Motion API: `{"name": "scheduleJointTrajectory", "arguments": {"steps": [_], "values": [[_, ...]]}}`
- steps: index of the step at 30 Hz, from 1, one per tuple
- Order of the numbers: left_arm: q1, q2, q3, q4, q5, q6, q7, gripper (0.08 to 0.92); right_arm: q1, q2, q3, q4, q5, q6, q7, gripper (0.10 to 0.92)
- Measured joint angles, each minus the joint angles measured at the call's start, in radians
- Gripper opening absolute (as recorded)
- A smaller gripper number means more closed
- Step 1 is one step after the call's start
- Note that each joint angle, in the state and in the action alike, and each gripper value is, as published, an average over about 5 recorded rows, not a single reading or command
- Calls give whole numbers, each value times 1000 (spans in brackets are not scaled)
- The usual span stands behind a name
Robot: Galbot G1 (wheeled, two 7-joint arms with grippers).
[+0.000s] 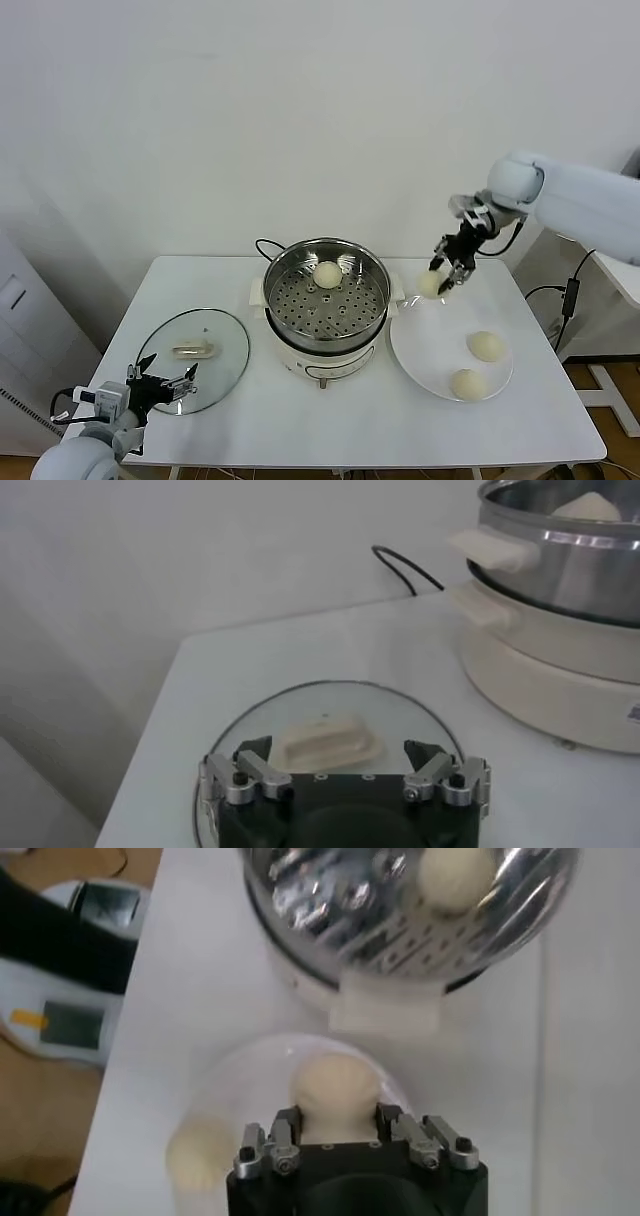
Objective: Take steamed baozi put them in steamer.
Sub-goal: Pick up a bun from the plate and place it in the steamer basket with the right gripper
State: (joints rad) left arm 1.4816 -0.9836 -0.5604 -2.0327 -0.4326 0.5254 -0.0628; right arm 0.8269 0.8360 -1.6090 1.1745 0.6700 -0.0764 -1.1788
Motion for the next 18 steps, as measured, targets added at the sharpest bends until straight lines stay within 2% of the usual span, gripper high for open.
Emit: {"name": "scheduleJointTrajectory", "arguments": {"steps": [10,18], "values": [[-8,-6,12,8,13,1,0,823,46,99,6,31,194,-107,82,467],[-8,-6,15,8,19,1,1,823,-1,216,37,11,285,-173,172,467]]}}
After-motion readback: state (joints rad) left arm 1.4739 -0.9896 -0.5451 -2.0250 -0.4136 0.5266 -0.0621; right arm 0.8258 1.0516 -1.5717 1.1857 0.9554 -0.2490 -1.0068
